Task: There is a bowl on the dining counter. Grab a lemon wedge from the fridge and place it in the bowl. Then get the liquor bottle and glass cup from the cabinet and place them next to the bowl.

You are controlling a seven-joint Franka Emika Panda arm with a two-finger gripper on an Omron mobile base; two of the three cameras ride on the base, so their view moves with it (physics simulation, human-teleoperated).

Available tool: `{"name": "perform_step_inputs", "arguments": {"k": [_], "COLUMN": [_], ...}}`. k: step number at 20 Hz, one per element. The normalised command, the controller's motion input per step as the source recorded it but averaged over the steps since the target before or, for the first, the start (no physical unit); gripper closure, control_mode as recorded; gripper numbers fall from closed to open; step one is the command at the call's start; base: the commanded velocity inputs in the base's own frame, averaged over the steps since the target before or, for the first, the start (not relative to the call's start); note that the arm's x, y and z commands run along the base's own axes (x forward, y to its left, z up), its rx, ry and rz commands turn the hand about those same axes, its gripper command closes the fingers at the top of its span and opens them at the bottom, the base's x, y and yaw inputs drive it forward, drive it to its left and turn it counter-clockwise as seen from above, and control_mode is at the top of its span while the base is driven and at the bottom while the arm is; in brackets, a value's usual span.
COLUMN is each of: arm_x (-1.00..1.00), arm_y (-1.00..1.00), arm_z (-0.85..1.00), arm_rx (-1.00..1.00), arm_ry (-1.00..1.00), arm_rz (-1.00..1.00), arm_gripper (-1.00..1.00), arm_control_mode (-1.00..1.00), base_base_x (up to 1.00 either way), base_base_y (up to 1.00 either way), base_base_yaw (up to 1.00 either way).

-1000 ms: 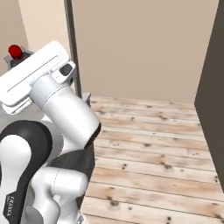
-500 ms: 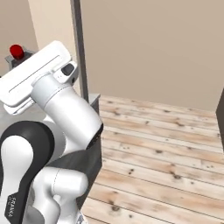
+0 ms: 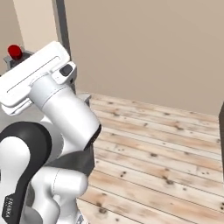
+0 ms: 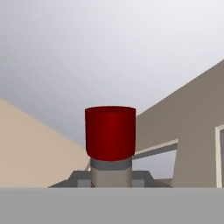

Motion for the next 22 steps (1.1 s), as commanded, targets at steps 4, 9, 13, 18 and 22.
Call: {"name": "perform_step_inputs", "arguments": {"k": [4,9,13,18,22], "arm_x": [0.00,0.00,0.00,0.00,0.00], "arm_y": [0.00,0.00,0.00,0.00,0.00], "arm_z": [0.00,0.00,0.00,0.00,0.00], "arm_rx": [0.00,0.00,0.00,0.00,0.00], "arm_ry": [0.00,0.00,0.00,0.00,0.00], "arm_rz": [0.00,0.00,0.00,0.00,0.00], "arm_gripper": [1.00,1.00,1.00,1.00,1.00], "arm_control_mode": [1.00,1.00,1.00,1.00,1.00], "base_base_x": [0.34,0.35,0.97,1.00,1.00], "base_base_y": [-0.39,0.00,0.00,0.00,0.00], "base_base_yaw": [-0.01,-0.01,-0.01,0.00,0.00]}}
